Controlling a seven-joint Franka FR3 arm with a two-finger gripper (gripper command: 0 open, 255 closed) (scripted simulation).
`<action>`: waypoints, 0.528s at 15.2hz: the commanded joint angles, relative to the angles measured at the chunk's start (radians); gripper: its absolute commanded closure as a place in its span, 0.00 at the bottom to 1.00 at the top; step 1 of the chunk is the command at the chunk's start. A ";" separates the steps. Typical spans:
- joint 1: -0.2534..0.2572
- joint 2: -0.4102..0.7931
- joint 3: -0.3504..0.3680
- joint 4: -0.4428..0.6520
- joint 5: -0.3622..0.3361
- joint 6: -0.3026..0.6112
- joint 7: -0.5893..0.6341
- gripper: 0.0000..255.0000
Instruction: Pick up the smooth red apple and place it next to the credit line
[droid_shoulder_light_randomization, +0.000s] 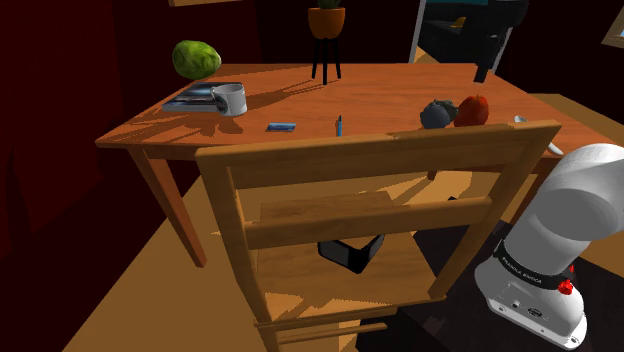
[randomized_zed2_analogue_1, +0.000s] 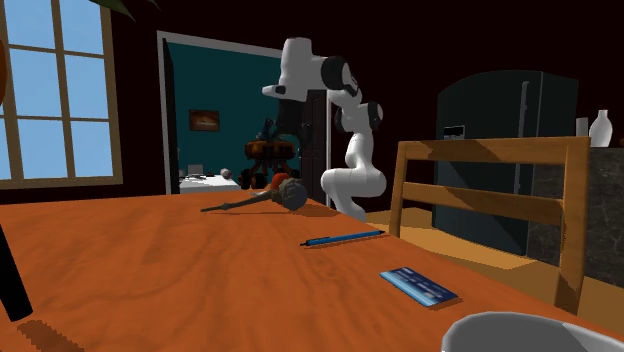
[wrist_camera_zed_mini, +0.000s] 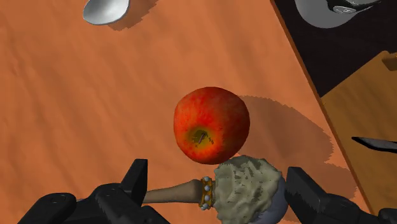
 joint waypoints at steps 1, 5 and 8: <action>-0.005 -0.003 -0.024 -0.017 -0.017 0.024 -0.020 0.00; -0.010 -0.014 -0.038 -0.075 -0.029 0.072 -0.017 0.00; -0.013 -0.019 -0.048 -0.111 -0.038 0.104 -0.015 0.00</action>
